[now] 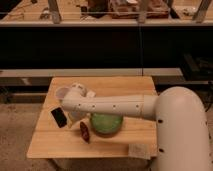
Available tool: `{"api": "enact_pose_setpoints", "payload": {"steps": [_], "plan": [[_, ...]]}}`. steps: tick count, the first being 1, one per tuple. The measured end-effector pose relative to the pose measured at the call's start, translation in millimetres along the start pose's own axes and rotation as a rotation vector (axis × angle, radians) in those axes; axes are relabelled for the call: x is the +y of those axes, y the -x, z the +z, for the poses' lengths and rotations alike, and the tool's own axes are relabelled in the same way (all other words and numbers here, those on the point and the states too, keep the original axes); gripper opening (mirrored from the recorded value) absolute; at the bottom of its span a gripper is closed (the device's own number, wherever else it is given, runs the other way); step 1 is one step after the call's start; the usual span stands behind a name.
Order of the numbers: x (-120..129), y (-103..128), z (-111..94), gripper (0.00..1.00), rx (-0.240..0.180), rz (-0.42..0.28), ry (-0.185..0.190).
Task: Place the pepper on the white sponge
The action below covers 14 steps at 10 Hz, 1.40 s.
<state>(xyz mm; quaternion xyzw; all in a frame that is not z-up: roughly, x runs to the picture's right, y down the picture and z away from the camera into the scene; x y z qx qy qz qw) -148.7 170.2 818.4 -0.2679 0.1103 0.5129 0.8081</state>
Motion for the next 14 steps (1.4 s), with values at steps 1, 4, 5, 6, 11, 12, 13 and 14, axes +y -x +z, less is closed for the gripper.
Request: {"api": "enact_pose_setpoints", "payload": {"steps": [1,4,5,6,11,12,13,14], "plan": [[1,2,4,0.69,0.006,-0.001,-0.002],[-2,0,16,0.69,0.033,-0.001,-0.016],[-4,-4,20,0.69,0.05,-0.001,-0.025],[-6,-8,22,0.69,0.058,0.007,-0.025],[0,-15,26,0.69,0.086,0.01,-0.025],[-2,-19,29,0.69,0.094,0.019,-0.023],[-4,-23,33,0.69,0.101,0.028,-0.018],[-5,-27,37,0.69,0.106,0.037,-0.01]]}}
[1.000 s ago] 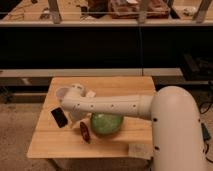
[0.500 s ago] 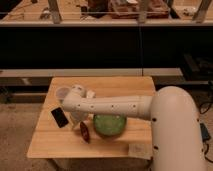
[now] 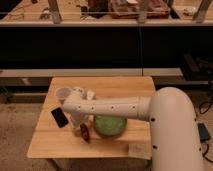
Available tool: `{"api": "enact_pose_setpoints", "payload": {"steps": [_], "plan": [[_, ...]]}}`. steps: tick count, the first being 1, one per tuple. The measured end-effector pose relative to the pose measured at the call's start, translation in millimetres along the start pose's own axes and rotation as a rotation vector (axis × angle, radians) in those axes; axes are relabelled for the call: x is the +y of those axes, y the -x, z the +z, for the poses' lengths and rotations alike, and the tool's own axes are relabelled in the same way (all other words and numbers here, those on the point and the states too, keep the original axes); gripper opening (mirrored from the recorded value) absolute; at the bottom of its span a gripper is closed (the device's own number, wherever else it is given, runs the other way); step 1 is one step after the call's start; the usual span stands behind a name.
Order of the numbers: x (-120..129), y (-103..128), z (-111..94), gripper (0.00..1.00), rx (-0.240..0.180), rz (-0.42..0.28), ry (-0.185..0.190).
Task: Place the pepper on the white sponge
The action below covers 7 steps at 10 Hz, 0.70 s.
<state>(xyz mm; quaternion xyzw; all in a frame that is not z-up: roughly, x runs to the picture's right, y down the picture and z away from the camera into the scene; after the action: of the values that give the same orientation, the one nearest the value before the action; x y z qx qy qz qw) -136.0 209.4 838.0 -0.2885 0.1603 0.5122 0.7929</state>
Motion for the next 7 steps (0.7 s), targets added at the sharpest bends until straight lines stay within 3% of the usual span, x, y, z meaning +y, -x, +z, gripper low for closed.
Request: {"api": "enact_pose_setpoints", "payload": {"steps": [3,7], "plan": [[-0.6,-4.8,5.4,0.67,0.003,0.014,0.016],[-1.3,-6.2,7.7,0.28,0.002,0.027,0.022]]}}
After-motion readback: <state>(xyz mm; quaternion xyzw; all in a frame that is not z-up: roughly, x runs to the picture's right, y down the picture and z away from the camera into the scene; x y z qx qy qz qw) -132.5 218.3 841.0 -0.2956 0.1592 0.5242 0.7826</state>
